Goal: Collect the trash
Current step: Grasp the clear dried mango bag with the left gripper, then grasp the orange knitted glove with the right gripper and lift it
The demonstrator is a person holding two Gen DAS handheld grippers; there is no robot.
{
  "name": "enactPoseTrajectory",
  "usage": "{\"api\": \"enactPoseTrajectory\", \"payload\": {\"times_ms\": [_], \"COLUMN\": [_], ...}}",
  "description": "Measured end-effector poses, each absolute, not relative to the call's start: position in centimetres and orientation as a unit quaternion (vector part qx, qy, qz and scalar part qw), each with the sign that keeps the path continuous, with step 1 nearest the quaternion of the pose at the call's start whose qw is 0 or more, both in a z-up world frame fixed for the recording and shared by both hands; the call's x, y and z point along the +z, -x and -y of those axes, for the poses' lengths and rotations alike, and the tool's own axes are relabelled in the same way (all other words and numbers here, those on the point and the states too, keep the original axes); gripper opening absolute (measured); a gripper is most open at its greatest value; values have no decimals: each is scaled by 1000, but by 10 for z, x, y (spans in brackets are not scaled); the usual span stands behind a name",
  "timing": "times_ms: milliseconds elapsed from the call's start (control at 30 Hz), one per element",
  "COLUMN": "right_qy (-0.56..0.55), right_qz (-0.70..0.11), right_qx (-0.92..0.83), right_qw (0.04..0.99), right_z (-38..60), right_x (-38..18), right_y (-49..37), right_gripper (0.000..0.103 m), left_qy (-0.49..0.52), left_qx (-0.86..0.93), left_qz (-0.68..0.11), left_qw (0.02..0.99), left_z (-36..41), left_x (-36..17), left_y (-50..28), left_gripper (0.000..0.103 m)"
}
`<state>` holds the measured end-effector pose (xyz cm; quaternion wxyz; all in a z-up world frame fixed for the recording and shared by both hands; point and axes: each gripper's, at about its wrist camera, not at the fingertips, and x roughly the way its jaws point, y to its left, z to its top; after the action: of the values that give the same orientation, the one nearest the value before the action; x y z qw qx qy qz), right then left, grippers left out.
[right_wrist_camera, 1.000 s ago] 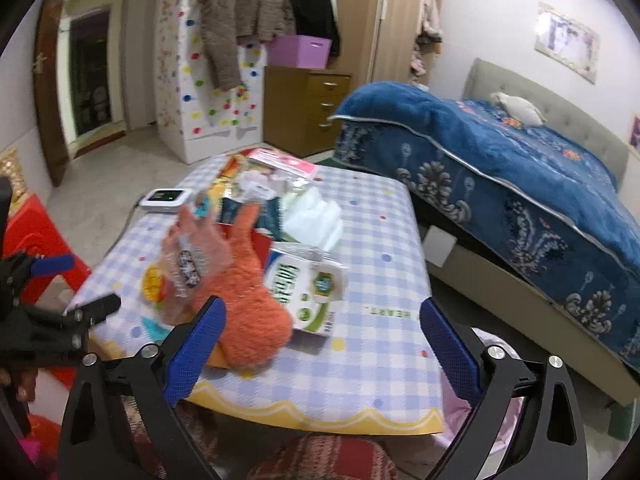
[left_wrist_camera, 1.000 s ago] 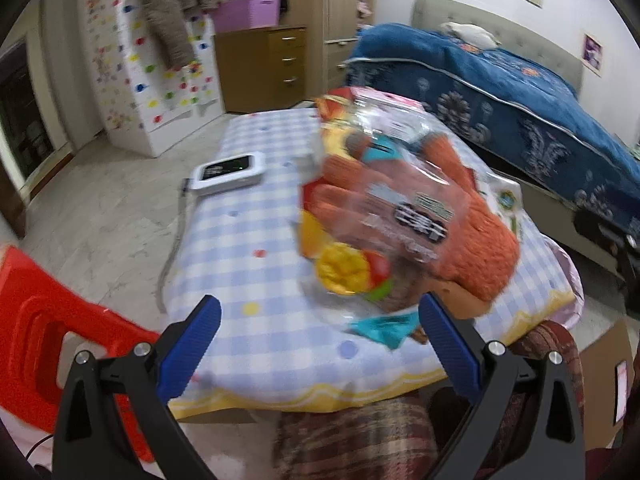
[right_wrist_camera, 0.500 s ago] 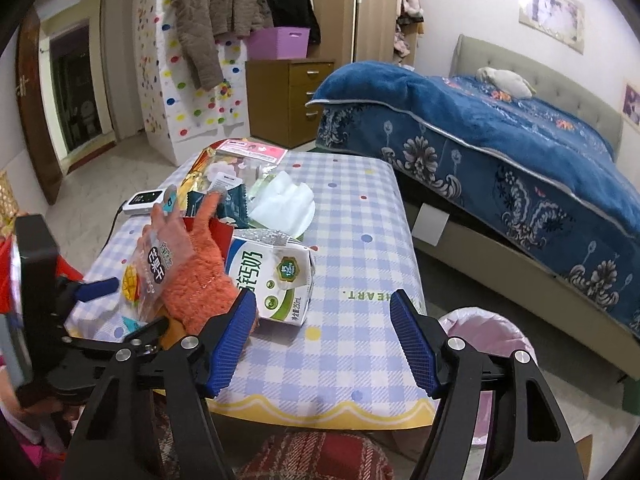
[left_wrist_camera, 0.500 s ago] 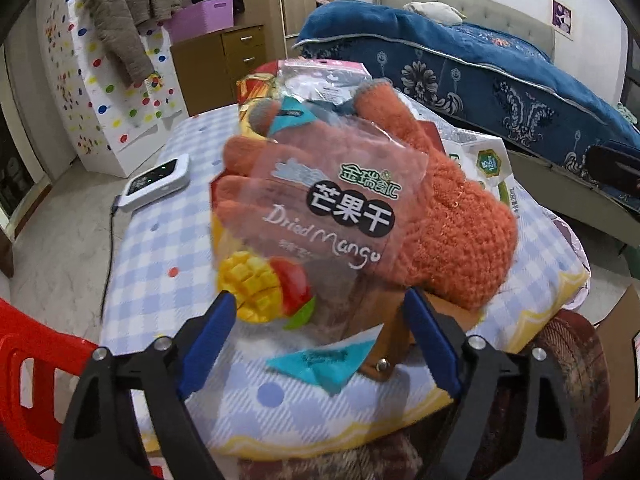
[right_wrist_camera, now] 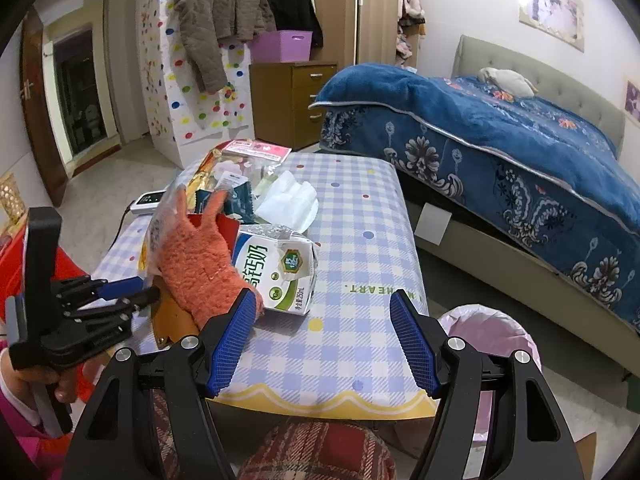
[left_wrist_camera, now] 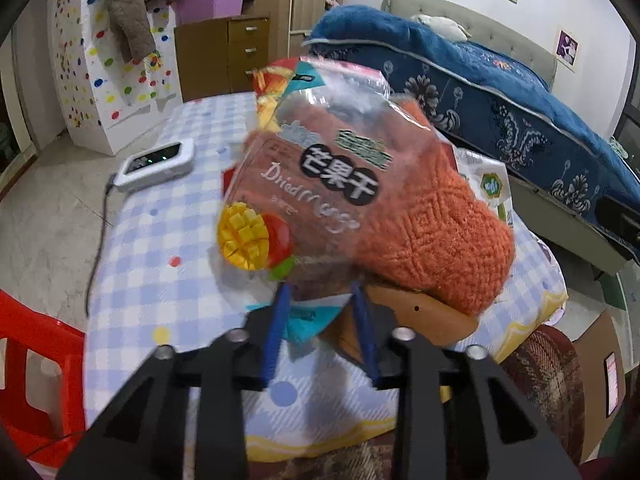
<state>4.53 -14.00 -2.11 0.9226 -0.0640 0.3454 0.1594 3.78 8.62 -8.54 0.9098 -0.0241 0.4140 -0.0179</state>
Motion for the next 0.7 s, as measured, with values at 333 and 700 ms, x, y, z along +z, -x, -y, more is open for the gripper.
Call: {"api": "enactPoseTrajectory", "payload": {"times_ms": [333, 700], "right_qy": [67, 78], "right_qz": [-334, -364], "right_qx": [195, 210], "right_qw": [920, 904], "right_z": [128, 112], "right_x": [-13, -42], "right_y": [-37, -40], "right_gripper": [69, 60], "left_qy": [6, -12], "left_qx": [14, 21], "left_qz": [-337, -326], "left_qw": [941, 945], "left_z": [-113, -107], "left_x": [-28, -15], "left_y": [1, 2], "left_gripper": [0, 0]}}
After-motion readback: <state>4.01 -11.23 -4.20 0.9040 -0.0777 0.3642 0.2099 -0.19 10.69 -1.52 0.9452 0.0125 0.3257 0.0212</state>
